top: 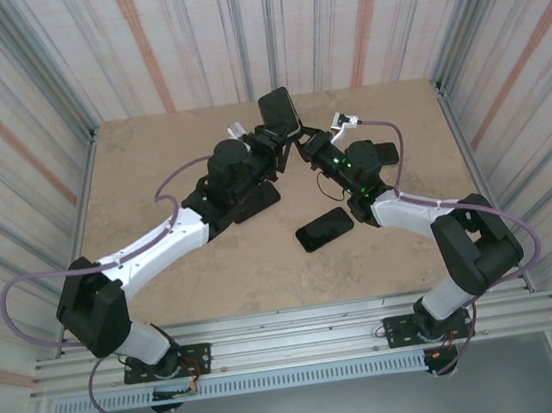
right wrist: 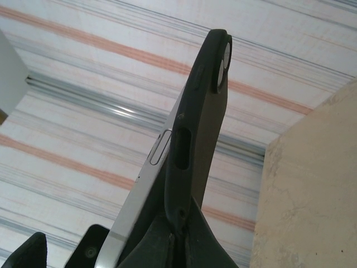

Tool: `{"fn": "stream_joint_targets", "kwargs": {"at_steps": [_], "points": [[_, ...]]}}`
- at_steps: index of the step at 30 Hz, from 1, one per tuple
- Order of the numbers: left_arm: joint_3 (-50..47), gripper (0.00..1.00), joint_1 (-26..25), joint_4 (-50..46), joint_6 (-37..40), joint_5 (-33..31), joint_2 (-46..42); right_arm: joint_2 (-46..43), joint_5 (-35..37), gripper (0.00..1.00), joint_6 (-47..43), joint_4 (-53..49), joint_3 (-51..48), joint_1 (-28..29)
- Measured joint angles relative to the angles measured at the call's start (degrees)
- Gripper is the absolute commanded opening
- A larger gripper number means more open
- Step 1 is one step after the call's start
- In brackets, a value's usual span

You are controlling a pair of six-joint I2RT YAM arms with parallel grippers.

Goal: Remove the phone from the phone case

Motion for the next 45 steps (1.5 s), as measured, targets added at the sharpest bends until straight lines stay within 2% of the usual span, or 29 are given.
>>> {"fn": "stream_joint_targets", "kwargs": {"at_steps": [12,22,26,37,41,45], "points": [[-0.48,0.56,0.00,1.31,-3.10,-1.42,0.70,0.26,2.45,0.00,-0.42,3.15,-1.75,0.63],[0.87,0.47,-1.07,2.12,-7.48,-8.11,4.20,3.78,8.26,0.00,-1.33,11.80,-4.33,2.71],[2.62,0.38,-1.07,3.96,-9.31,-9.35,6.86,4.85,10.84,0.00,-1.36,13.81,-4.33,2.69],[3.74,0.05,-1.11,5.55,-10.21,-10.78,7.74,5.18,13.97,0.00,-1.33,16.35,-4.33,3.98],[4.04,0.00,-1.11,5.53,-9.55,-10.69,7.82,5.18,15.30,0.00,-1.29,16.02,-4.33,4.35],[4.04,0.00,-1.11,5.25,-8.92,-10.71,7.82,5.07,16.76,0.00,-1.27,13.40,-4.33,4.92]]}}
